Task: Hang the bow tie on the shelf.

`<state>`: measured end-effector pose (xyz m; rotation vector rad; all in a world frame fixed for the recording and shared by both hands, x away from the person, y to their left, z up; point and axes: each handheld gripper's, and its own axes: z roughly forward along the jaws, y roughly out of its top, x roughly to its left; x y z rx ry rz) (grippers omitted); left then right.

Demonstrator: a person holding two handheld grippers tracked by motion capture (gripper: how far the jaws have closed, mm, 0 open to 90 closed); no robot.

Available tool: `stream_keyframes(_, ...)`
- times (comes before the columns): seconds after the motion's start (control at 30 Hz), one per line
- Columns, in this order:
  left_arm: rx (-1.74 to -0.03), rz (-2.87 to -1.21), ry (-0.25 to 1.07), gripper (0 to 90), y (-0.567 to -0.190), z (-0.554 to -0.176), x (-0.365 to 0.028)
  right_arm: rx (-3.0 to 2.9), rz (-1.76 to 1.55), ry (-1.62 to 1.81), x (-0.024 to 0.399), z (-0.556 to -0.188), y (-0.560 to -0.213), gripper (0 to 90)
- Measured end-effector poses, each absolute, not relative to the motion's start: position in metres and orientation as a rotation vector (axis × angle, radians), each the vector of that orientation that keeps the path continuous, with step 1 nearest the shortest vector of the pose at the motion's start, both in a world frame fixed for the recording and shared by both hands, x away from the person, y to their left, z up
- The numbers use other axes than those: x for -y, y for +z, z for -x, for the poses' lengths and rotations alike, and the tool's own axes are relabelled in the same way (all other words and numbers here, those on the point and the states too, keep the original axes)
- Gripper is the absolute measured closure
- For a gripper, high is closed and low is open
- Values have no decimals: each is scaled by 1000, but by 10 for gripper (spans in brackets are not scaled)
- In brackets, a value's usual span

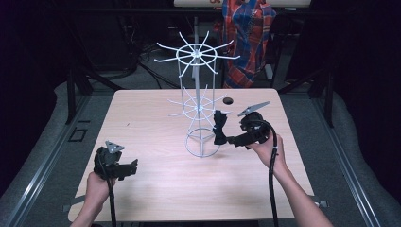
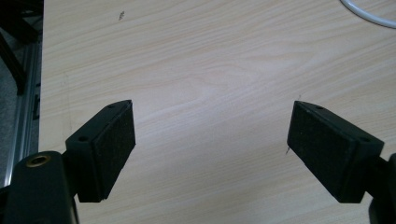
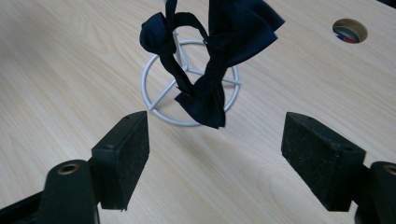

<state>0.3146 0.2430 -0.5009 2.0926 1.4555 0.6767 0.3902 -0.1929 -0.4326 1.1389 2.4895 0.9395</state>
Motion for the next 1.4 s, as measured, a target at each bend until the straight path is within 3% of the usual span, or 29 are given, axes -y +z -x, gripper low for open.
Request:
stream_keyframes(0.73, -1452, -2090, 678, 155, -500, -314, -242, -2454, -1190, 858, 243, -357, -437, 36)
stream_keyframes(1.4, -1441, -2100, 677, 155, -500, -315, -240, -2512, -1238, 668, 257, -349, -480, 0)
